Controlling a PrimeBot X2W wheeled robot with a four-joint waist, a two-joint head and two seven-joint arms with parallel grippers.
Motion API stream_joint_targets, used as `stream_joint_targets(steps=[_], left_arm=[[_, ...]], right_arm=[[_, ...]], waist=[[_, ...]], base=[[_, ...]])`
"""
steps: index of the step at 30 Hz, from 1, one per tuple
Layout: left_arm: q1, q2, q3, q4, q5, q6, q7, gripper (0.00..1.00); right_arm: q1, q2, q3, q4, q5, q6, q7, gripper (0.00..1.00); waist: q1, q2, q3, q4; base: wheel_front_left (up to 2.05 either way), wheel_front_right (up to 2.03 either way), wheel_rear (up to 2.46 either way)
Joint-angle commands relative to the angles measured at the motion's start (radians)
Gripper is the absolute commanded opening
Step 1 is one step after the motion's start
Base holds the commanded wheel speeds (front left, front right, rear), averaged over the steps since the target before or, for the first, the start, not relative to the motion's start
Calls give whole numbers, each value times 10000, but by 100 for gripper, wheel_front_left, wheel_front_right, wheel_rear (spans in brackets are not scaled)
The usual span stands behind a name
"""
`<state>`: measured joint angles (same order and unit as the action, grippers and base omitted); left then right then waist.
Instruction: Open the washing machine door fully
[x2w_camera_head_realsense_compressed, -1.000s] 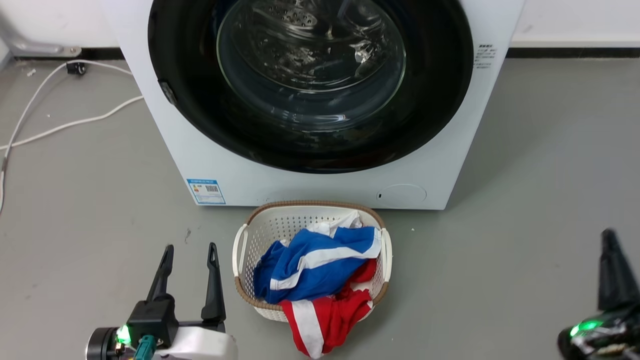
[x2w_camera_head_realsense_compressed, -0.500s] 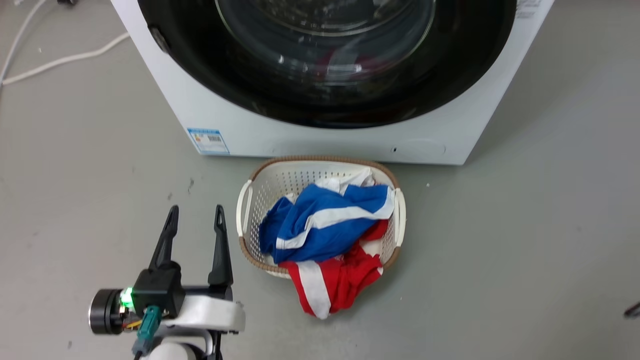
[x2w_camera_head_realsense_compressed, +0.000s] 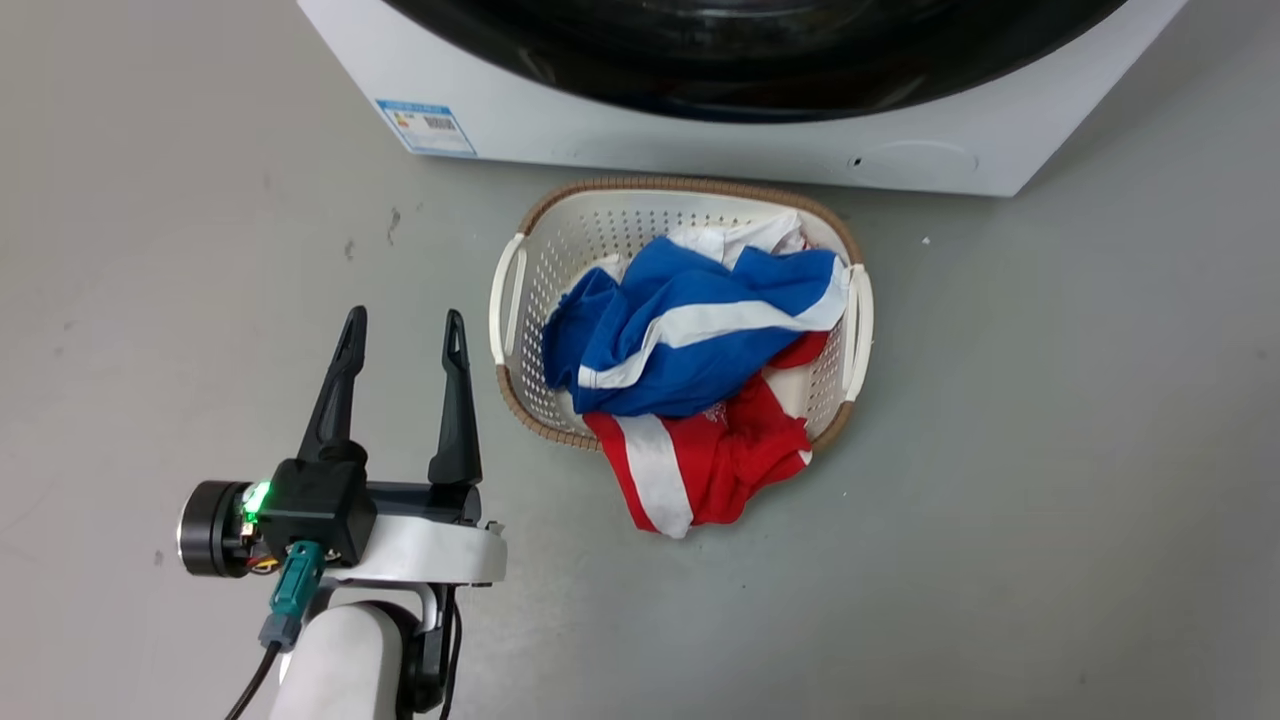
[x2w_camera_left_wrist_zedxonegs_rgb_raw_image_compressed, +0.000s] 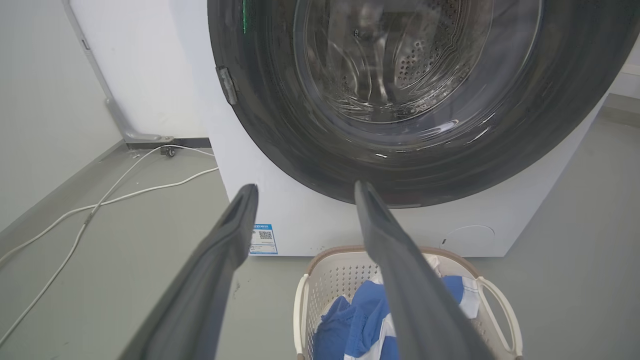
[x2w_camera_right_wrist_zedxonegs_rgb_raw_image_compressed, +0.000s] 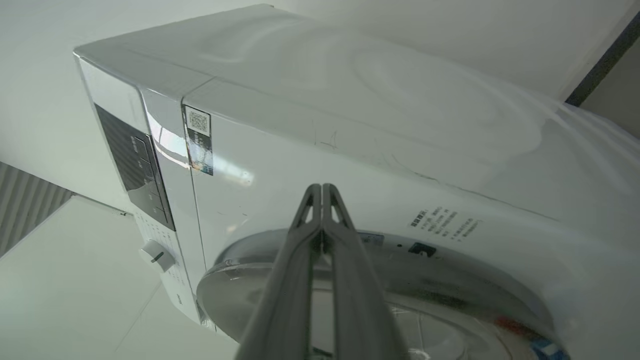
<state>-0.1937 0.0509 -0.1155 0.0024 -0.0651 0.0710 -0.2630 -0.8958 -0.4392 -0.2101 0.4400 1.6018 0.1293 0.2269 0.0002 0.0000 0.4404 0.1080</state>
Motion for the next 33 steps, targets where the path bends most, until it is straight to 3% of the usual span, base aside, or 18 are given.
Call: stream_joint_targets(steps=[1, 11, 22, 33], left_arm=[[-152, -5, -23, -35, -9, 29, -27, 100], [-341, -5, -231, -51, -195, 102, -27, 100], [-515, -5, -268, -159, -270, 147, -27, 100], [-594, -5, -312, -47, -299, 167, -27, 100]], right_arm=[[-253, -116, 120, 133, -80, 25, 103, 0], [-1983, -438, 1410, 1162, -1027, 25, 992, 0], [-3171, -318, 2476, 1831, -2010, 26, 1600, 0], [-2828, 221, 3216, 1657, -2234, 27, 2328, 0]], waist=[[-2, 0, 207, 102], [-2, 0, 700, 375], [-2, 0, 1131, 491], [-2, 0, 1147, 289]], base=[[0, 0, 0], [0, 0, 0], [0, 0, 0], [0, 0, 0]])
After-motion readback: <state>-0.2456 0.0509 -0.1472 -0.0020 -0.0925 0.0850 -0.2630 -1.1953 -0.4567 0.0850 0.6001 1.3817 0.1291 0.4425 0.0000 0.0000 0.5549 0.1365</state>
